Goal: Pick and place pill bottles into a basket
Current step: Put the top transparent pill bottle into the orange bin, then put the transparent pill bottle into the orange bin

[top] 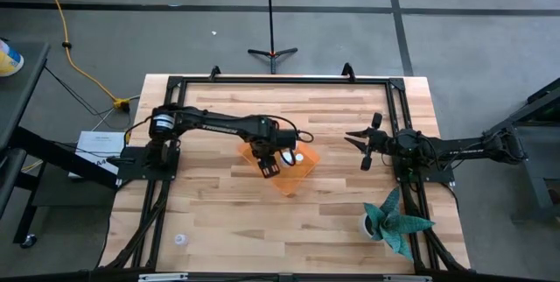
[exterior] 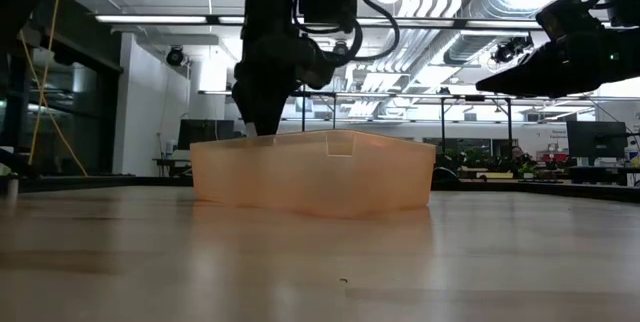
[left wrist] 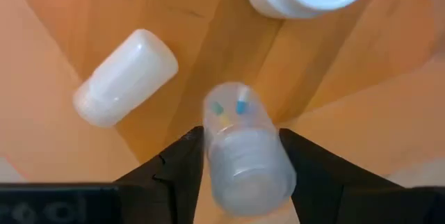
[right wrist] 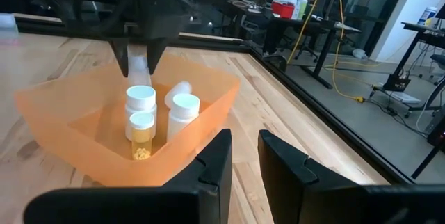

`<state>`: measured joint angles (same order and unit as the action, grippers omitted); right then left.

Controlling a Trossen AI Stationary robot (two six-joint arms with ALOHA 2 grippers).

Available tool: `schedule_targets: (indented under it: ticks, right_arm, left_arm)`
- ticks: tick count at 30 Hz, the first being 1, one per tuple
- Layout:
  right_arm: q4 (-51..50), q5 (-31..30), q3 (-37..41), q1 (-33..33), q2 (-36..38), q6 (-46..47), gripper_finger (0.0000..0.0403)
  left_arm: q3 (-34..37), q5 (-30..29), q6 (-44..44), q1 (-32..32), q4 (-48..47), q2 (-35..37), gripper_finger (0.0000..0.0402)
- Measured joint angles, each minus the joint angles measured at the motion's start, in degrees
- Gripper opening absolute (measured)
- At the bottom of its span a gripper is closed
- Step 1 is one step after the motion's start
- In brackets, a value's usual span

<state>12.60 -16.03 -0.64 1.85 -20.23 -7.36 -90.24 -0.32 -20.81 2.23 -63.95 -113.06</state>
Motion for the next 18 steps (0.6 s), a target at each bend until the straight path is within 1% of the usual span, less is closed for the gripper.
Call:
schedule_targets:
  ticks: [5, 9, 11, 13, 16, 18]
  right_arm:
    - [0.0, 0.1, 0.0, 0.0, 0.0, -0.1, 0.0062]
    - [0.0, 0.1, 0.0, 0.0, 0.0, -0.1, 0.0062]
    - [0.0, 0.1, 0.0, 0.0, 0.0, -0.1, 0.0062]
    - [0.0, 0.1, 0.0, 0.0, 0.0, -0.1, 0.0062]
    - [0.0, 0.1, 0.0, 0.0, 0.0, -0.1, 0.0062]
    - [0.1, 0.1, 0.0, 0.0, 0.0, -0.1, 0.0062]
  left_arm:
    - [0.0, -0.1, 0.0, 0.0, -0.1, -0.1, 0.0237]
    - [0.0, 0.1, 0.0, 0.1, -1.4, 0.0, 0.0239]
    - [-0.2, 1.4, -0.9, 0.0, -5.3, 0.5, 0.0236]
    - [-1.9, 2.9, -3.3, 0.0, -10.2, 0.7, 0.0232]
    - [-4.7, 5.6, -8.9, -0.3, -19.6, 0.8, 0.0227]
    - [-6.1, 7.7, -12.7, -1.1, -22.7, 0.8, 0.0225]
